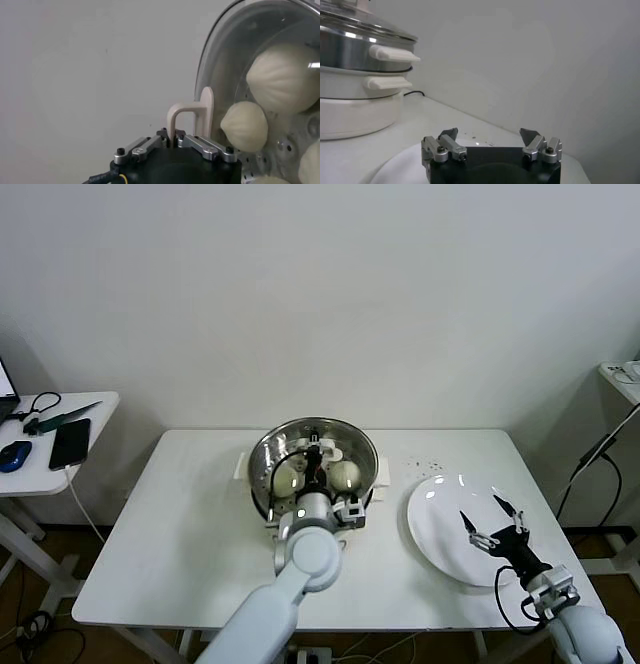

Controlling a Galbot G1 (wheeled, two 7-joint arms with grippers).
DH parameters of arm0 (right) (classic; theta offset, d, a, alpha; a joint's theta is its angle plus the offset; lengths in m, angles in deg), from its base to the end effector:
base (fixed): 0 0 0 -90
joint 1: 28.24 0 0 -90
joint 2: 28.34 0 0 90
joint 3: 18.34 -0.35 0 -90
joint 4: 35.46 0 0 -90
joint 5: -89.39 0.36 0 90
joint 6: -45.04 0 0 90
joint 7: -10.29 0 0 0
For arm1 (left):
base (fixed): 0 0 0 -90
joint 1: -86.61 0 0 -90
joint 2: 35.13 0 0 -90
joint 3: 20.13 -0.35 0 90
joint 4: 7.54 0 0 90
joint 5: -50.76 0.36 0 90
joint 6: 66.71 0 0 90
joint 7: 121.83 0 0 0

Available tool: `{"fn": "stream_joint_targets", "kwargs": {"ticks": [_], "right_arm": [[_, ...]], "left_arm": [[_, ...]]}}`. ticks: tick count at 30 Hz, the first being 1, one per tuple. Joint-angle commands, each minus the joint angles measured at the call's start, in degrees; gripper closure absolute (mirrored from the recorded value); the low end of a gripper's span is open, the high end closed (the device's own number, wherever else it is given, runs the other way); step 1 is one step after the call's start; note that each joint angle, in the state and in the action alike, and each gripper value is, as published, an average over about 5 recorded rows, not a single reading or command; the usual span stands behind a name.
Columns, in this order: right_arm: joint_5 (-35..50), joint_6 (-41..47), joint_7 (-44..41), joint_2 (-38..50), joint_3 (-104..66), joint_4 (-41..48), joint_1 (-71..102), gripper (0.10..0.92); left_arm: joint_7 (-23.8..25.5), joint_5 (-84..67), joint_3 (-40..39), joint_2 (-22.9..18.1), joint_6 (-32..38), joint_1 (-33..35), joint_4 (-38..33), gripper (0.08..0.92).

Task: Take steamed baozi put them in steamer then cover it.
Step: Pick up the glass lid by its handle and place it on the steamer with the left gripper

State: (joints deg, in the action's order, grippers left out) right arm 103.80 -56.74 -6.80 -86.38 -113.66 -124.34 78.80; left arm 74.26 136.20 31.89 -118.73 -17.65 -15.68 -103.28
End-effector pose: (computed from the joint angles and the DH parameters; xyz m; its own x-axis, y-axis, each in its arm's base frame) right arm 0.2591 -0.2173 -0.3777 -0.9541 -0.2545 0.1579 -0.2904 0.9151 -0.2797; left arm 0.3475 -0.1841 -0.2688 -0.9985 -0.0409 0.0374 0.0364 0.0250 0.9990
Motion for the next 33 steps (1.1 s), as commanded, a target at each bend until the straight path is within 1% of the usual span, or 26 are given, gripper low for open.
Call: {"fn": "stream_joint_targets", "kwargs": {"ticks": [1,22,29,32,33], "right_arm": [[-0.28,-0.14,-0.18,-0.15,-0.06,0.03,0.1,0.203],[-0.82,-0.43,-0.73,-0.47,-0.41,0.25,0.27,0.203],[-0.92,-0.21,-0.81,-0.43,-0.51,0.28,0.27,0.203],[-1.07,0.31,-0.77,-0.38,-0.6,0.26,0.2,0.203],[-1.07,0.6,-0.72,-0.37,-0.63,0.21,0.17,0.203]], "left_arm": [[0.04,2.12,0.47,-0.15,0.7,-0.46,1.26,0.846],[0.56,1.33,0.03,0.04,1.15,-0.49,1.94,0.846],[2.16,1.64,0.05,0.56,1.49,-0.58,0.45,0.846],[3.2,1.54,-0.1,1.4,1.48,-0.26,-1.55,0.815],[3.49,1.32,-0.2,1.82,1.39,-0.06,-2.31,0.794]]}}
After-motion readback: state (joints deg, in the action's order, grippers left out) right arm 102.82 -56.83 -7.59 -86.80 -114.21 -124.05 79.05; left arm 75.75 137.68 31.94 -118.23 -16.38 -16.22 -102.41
